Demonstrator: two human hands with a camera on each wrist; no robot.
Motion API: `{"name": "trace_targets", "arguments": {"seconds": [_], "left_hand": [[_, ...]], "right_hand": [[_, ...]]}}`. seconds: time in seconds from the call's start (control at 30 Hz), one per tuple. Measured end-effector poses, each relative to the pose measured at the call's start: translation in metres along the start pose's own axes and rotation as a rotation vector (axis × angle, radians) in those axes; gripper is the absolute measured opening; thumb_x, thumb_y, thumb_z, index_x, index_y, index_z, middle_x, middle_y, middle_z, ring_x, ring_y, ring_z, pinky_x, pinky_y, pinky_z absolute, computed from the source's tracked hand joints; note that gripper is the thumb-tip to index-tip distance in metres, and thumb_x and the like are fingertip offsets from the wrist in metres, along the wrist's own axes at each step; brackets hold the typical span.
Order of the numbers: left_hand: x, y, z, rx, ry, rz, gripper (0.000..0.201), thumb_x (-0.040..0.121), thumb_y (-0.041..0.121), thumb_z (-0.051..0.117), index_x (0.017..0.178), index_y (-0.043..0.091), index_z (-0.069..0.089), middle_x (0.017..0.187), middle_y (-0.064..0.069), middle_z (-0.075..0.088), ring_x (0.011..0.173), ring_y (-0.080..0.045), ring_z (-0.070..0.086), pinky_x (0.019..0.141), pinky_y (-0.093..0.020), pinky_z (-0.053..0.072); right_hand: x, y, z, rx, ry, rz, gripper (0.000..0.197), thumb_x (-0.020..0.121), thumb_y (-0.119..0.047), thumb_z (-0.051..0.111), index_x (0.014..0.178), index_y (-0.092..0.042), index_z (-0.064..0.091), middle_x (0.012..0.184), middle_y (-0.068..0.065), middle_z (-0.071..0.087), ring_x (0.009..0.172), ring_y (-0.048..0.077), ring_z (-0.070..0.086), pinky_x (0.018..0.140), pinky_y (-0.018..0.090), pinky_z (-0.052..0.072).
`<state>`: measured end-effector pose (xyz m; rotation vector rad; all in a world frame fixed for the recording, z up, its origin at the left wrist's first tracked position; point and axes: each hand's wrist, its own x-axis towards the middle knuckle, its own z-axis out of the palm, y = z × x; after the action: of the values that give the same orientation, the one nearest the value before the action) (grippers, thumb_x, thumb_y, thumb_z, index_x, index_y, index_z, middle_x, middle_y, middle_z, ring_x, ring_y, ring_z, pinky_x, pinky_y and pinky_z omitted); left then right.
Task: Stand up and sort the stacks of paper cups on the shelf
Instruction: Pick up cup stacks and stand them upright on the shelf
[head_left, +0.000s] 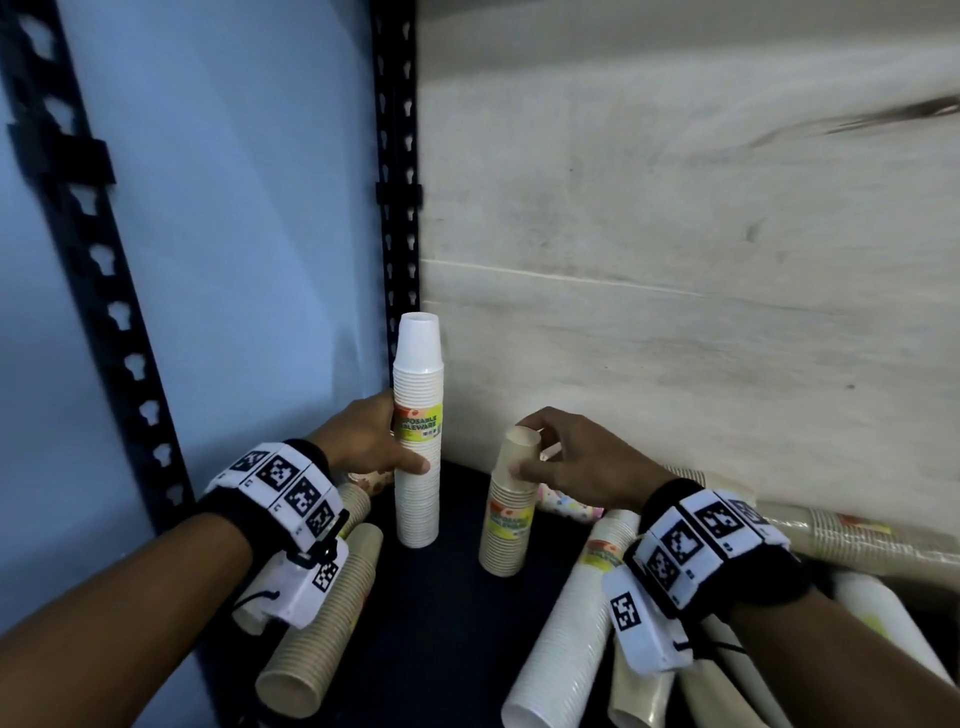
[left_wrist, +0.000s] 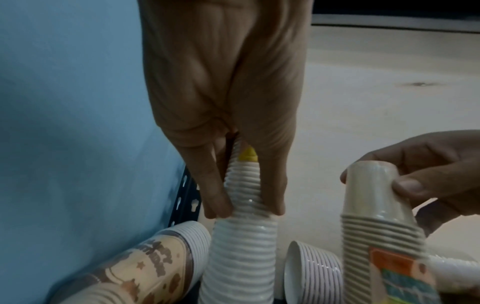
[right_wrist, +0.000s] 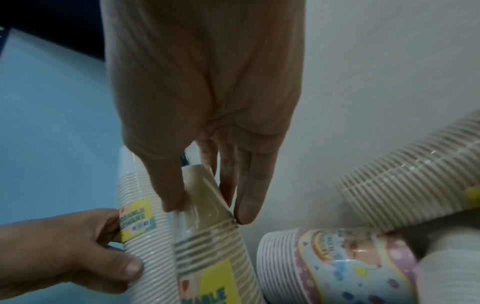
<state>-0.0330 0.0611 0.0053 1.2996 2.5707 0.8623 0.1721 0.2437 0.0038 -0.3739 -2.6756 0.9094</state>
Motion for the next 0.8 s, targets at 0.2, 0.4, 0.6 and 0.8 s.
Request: {"name": "trace_targets", "arguments": {"seconds": [0.2, 0.4, 0.6, 0.8], "left_hand": [[0.021, -0.009, -0.001, -0.007, -0.003, -0.017, 0.08, 0.065, 0.023, 0.089, 0.132, 0.018, 0.045, 0.129, -0.001, 0.06, 0.114, -0.017, 0.058, 0.099, -0.035, 0.048], [0.037, -0.019, 0.001, -0.084, 0.008, -0.01, 0.08, 0.066, 0.019, 0.088, 0.133, 0.019, 0.045, 0.128, 0.0, 0.06, 0.115, -0.017, 0.058, 0.101, -0.037, 0.047], [0.049, -0.022, 0.002, -0.161, -0.018, -0.001, 0.076, 0.066, 0.015, 0.088, 0.131, 0.018, 0.047, 0.125, 0.003, 0.061, 0.114, -0.016, 0.059, 0.101, -0.036, 0.047], [0.059, -0.022, 0.006, -0.199, -0.044, 0.017, 0.074, 0.065, 0.016, 0.088, 0.128, 0.017, 0.048, 0.122, 0.002, 0.064, 0.11, -0.016, 0.062, 0.101, -0.04, 0.049]], "right_hand": [[0.039, -0.013, 0.013, -0.067, 0.086, -0.007, 0.037, 0.087, -0.035, 0.069, 0.119, -0.023, 0.054, 0.104, -0.009, 0.061, 0.094, 0.013, 0.061, 0.08, 0.027, 0.047], [0.084, -0.008, 0.019, -0.149, 0.117, 0.05, 0.038, 0.088, -0.037, 0.066, 0.119, -0.021, 0.053, 0.112, 0.0, 0.062, 0.102, 0.02, 0.058, 0.085, 0.033, 0.046], [0.108, 0.0, 0.027, -0.175, 0.151, 0.097, 0.04, 0.087, -0.038, 0.067, 0.12, -0.019, 0.055, 0.116, 0.005, 0.064, 0.104, 0.025, 0.059, 0.086, 0.035, 0.047], [0.116, 0.003, 0.029, -0.216, 0.183, 0.095, 0.042, 0.085, -0.038, 0.069, 0.121, -0.019, 0.056, 0.114, 0.005, 0.066, 0.103, 0.025, 0.061, 0.087, 0.037, 0.049]]}}
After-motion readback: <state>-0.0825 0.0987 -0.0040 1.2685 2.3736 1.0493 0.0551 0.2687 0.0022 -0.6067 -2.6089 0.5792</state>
